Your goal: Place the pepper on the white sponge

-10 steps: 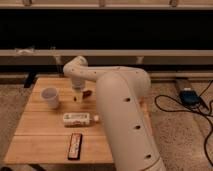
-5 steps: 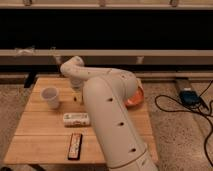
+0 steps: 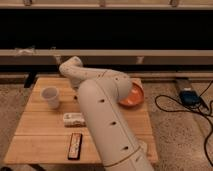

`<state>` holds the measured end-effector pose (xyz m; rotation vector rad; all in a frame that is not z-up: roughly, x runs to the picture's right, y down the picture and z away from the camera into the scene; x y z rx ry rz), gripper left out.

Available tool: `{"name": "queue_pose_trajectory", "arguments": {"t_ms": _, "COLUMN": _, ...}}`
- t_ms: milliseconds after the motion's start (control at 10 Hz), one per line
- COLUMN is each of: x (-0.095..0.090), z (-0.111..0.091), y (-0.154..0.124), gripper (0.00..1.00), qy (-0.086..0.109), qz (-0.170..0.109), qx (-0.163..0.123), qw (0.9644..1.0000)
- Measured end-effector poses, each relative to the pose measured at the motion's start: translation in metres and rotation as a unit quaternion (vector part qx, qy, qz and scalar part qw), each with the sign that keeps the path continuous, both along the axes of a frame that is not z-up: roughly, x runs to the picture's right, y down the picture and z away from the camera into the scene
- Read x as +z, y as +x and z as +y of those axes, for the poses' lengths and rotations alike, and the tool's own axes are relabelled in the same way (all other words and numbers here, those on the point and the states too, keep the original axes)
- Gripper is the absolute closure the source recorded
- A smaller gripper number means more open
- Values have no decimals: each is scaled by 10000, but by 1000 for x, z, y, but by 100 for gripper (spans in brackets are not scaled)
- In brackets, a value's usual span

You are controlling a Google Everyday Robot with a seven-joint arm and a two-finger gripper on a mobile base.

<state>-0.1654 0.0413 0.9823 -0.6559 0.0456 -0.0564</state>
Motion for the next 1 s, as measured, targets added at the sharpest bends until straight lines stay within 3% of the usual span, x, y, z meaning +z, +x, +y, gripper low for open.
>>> {"name": "queue_pose_trajectory", "arguments": {"t_ms": 100, "x": 0, "z": -1, "y": 2, "gripper": 99, "qy": 7, "qz": 11, "qx": 9, "qw": 10000}}
{"name": "queue_pose_trajectory", "arguments": {"t_ms": 400, "x": -7, "z": -1, "y": 7, "gripper": 100, "qy": 46, "qz": 17, "qx": 57, "qw": 10000}}
{"name": "queue_pose_trajectory", "arguments": {"t_ms": 700, "x": -58, "z": -3, "y": 40, "gripper": 100, "qy": 160, "qz": 18, "qx": 312, "qw": 9994}}
{"name": "queue_pose_trajectory", "arguments": {"t_ms": 1000, "x": -116, "z": 11, "y": 102, "gripper": 100, "qy": 187, "qz": 123, "qx": 626, "qw": 9978}}
